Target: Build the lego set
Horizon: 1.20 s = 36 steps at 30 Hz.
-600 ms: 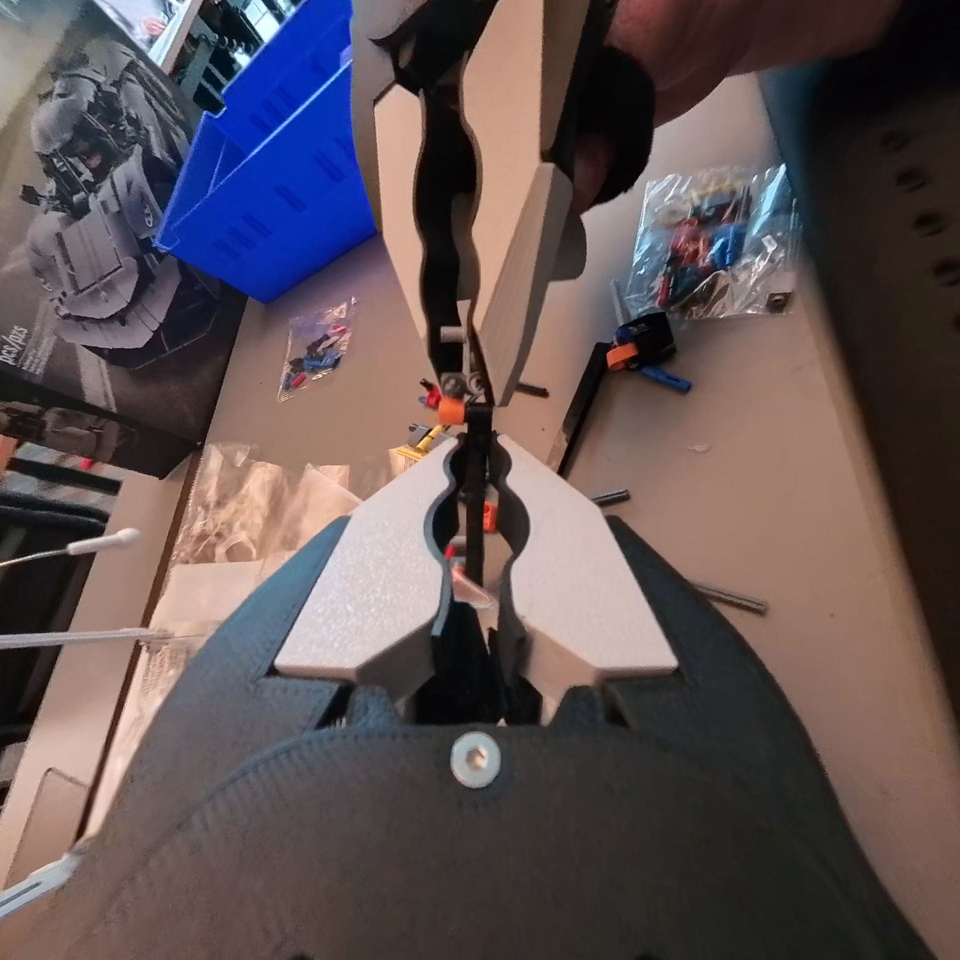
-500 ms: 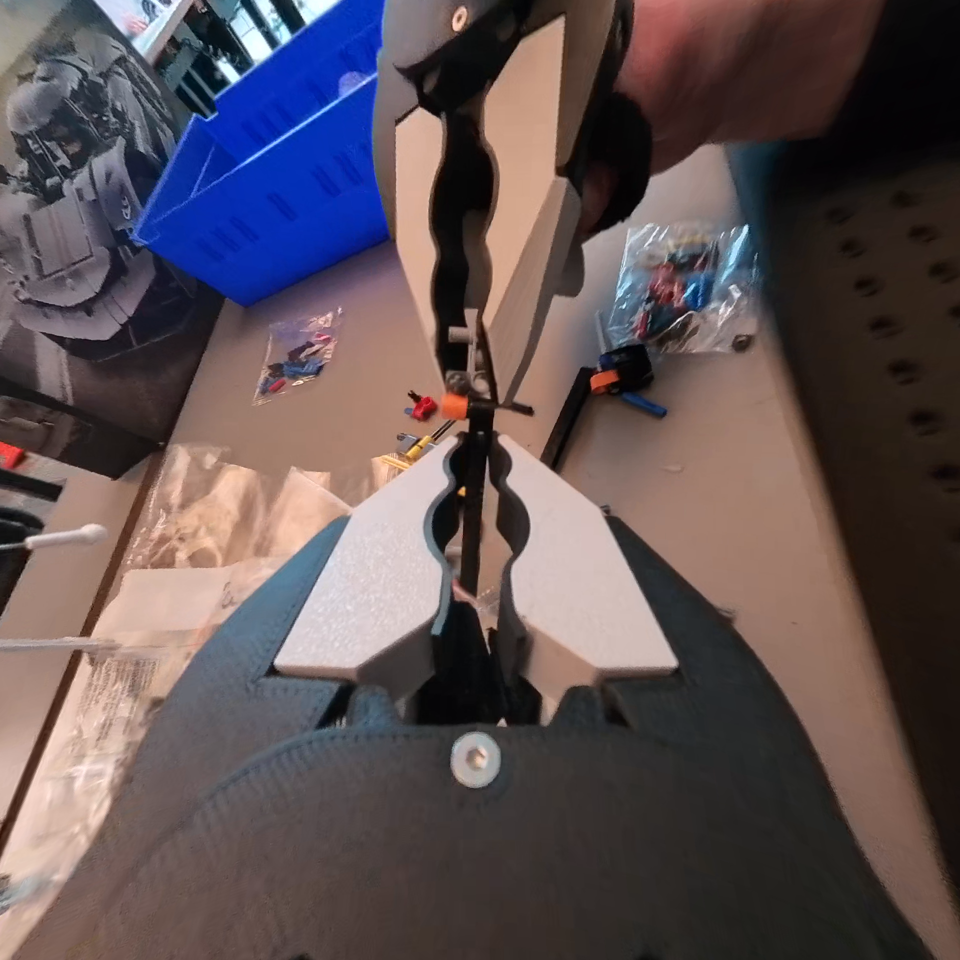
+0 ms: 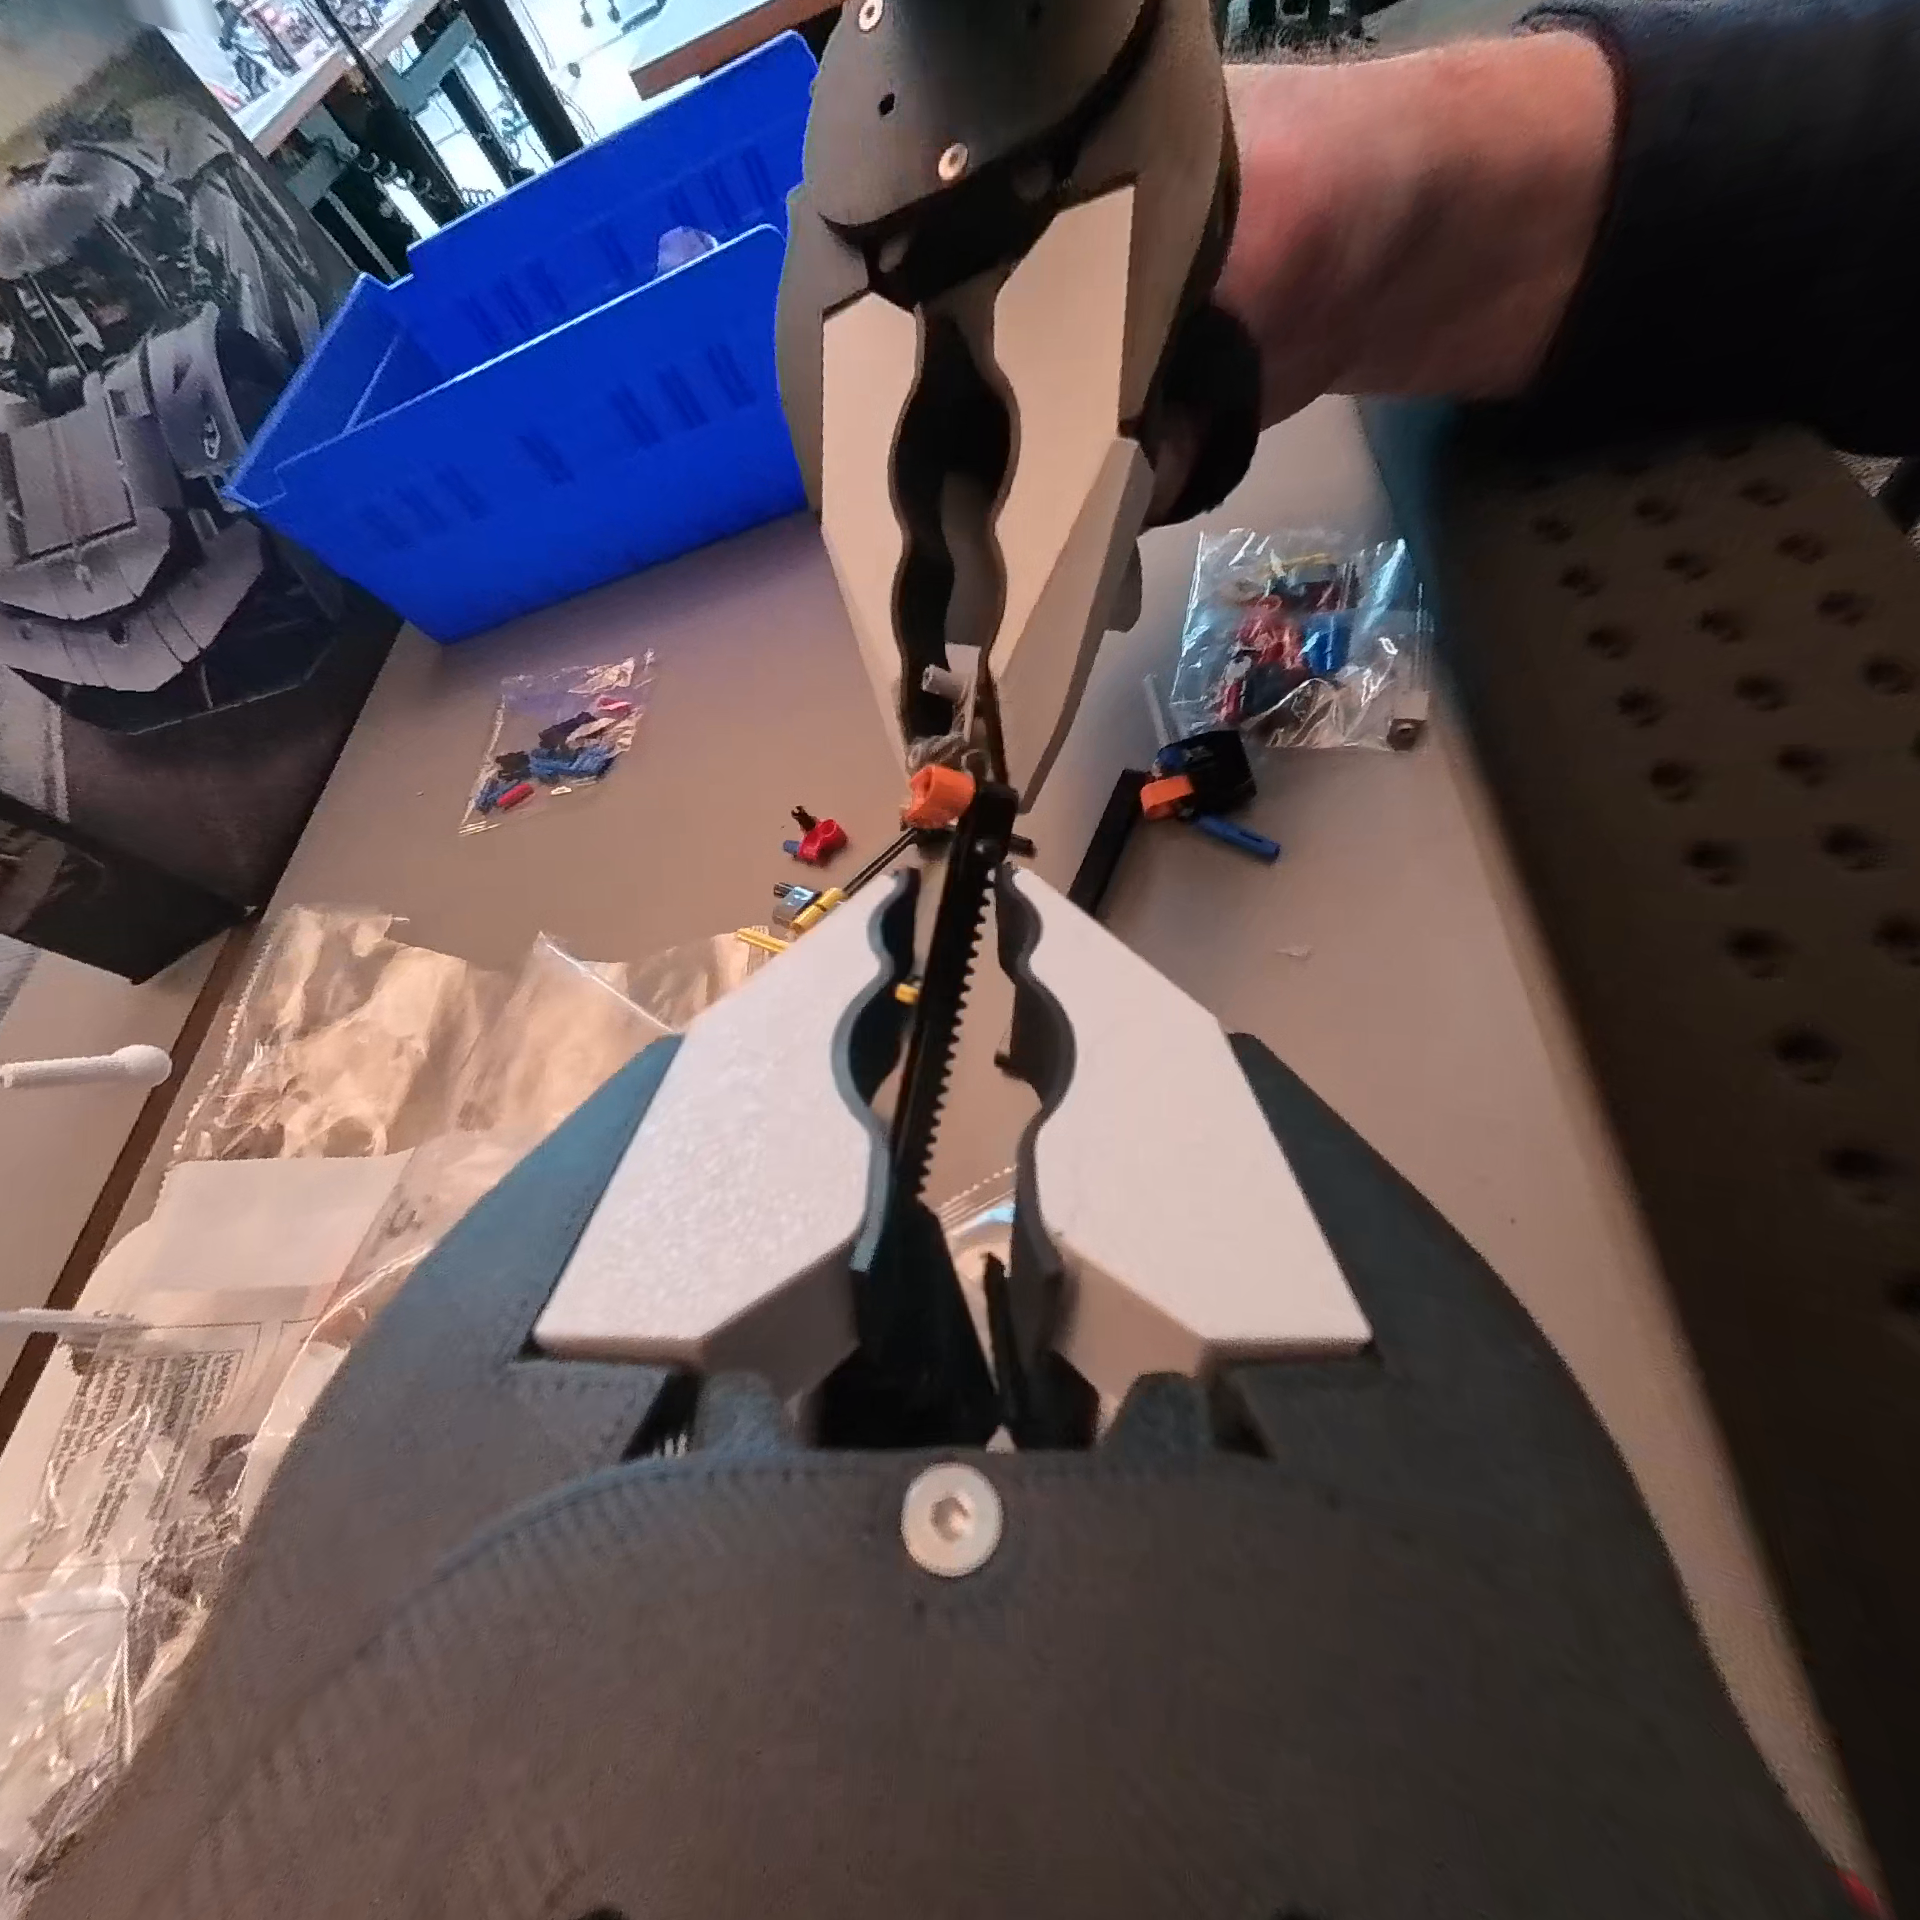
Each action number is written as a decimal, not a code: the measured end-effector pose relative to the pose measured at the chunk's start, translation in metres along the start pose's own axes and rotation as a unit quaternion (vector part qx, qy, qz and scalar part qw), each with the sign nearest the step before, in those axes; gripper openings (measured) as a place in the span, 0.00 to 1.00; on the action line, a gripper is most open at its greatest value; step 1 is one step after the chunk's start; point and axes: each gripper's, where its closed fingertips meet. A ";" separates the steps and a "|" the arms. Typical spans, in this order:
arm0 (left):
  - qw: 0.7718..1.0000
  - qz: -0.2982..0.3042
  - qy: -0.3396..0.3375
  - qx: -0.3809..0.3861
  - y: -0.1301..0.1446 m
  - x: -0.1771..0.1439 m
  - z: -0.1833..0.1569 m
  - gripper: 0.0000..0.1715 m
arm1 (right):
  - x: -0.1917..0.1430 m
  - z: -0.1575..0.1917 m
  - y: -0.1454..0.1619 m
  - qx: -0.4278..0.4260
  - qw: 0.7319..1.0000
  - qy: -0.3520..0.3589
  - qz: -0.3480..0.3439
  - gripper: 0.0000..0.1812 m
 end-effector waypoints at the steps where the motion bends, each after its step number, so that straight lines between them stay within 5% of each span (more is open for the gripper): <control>1: 1.000 0.000 0.000 0.000 0.000 0.000 0.000 0.09 | 0.000 0.000 0.001 0.000 1.000 0.001 0.003 0.06; 11: 0.996 0.044 -0.038 0.072 0.011 0.010 -0.002 0.06 | 0.005 0.004 0.003 -0.009 1.000 -0.006 0.013 0.06; 16: 0.998 0.035 -0.030 0.050 0.008 0.008 -0.002 0.05 | 0.004 0.003 0.000 -0.005 1.000 -0.004 0.001 0.07; 26: 0.996 0.068 0.002 0.059 0.019 0.011 -0.012 0.04 | 0.016 0.007 0.009 -0.189 0.978 0.058 0.072 0.11; 36: 0.995 0.080 0.045 0.048 0.026 0.009 -0.021 0.04 | 0.019 0.015 0.018 -0.246 0.960 0.055 0.118 0.08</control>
Point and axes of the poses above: each gripper's, where its closed fingertips meet, x out along the fingers, y out of its underside, z = x × y across the jaws, and after that the axes turned 12 degrees about -x, right-handed
